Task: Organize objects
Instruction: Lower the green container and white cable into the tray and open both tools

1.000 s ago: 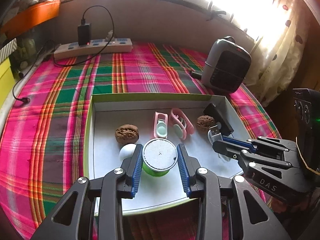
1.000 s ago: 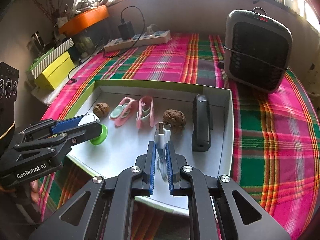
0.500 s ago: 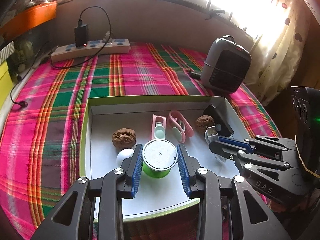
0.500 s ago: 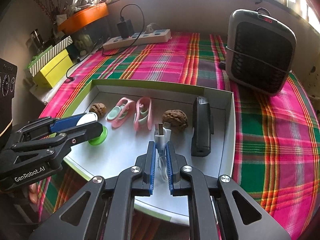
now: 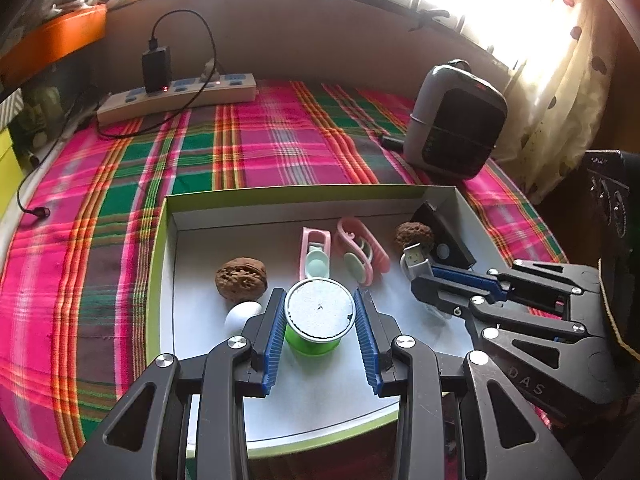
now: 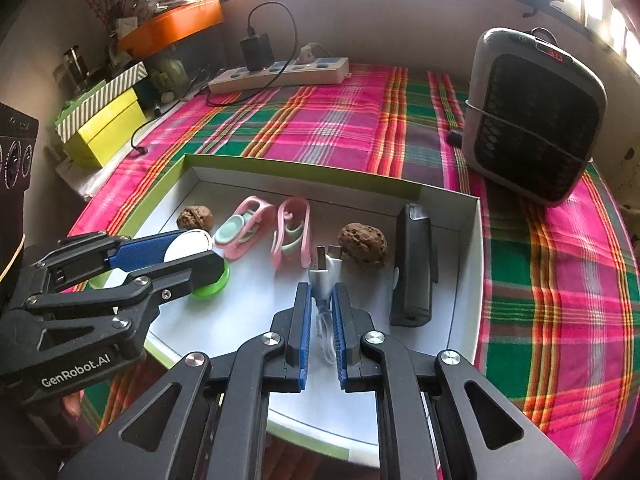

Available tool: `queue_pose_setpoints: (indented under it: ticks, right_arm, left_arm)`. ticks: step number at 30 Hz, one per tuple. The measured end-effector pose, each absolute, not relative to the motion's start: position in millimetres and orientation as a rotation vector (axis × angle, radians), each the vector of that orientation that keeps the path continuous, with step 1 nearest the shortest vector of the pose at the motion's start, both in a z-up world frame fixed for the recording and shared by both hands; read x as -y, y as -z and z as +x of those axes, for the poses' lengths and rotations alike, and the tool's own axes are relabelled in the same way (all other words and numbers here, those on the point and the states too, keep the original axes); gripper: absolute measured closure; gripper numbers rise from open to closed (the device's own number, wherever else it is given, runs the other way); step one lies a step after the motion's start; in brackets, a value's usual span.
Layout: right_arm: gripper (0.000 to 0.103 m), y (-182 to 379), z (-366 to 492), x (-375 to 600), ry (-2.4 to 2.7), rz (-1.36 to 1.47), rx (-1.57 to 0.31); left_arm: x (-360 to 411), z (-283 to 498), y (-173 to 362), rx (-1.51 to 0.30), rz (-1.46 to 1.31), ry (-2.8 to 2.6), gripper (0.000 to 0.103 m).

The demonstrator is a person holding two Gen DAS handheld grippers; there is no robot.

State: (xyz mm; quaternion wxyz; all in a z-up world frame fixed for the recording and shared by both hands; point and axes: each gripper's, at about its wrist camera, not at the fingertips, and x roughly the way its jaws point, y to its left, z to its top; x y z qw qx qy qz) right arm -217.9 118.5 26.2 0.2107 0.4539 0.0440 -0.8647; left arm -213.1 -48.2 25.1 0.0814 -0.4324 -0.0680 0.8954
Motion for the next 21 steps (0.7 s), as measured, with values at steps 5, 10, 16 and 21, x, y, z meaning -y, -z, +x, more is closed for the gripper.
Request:
queue_pose_setpoints:
  ticks: [5,10,16,21]
  right_arm:
    - [0.092,-25.0,-223.0,-116.7,2.422,1.265,-0.150]
    - [0.092,-23.9,-227.4,-115.4,2.432,1.266,-0.154]
    - [0.092,-23.3,-230.1,-113.4,2.442,1.261,-0.166]
    - [0.092,-22.6,-231.3,-111.3,2.464,1.248,-0.190]
  left_arm:
    - [49.4,-215.3,-23.1,0.194,-1.296,-2.690,0.071]
    - [52.2,-216.5,-23.0,0.180,-1.292,-2.708,0.071]
    - [54.3,-218.8,-23.3,0.169,-1.288,-2.722,0.071]
    - [55.5,-219.1,-23.5,0.161,-1.284,-2.727,0.071]
